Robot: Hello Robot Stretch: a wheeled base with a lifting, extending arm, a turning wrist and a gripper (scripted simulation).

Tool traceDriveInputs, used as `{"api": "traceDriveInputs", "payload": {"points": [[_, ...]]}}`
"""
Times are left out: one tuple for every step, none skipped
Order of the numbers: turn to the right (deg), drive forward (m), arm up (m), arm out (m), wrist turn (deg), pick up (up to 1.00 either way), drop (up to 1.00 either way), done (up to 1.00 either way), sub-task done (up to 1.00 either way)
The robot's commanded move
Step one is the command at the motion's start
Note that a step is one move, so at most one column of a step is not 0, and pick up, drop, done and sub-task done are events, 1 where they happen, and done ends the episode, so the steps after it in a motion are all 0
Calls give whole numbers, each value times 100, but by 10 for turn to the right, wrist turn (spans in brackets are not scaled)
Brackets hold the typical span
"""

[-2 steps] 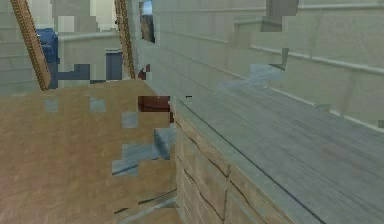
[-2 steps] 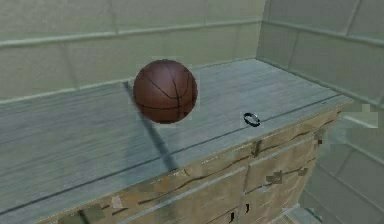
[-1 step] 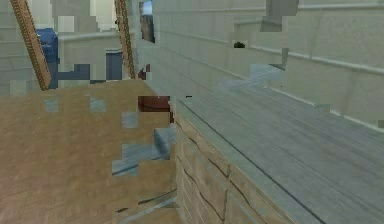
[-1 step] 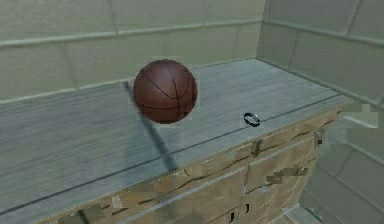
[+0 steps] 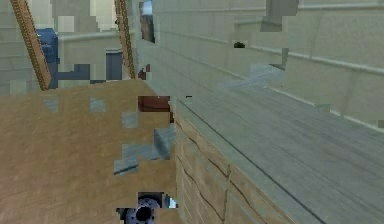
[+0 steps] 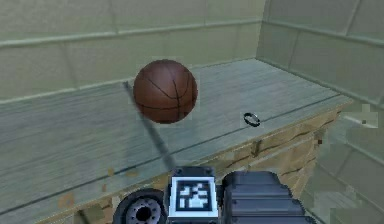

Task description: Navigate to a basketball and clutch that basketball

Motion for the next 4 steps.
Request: {"api": "traceDriveInputs", "payload": {"points": [[0,0,0,28,0,0,0,0,0],[0,0,0,0,450,0,0,0,0],[0,0,0,0,450,0,0,0,0],[0,0,0,0,450,0,0,0,0]]}}
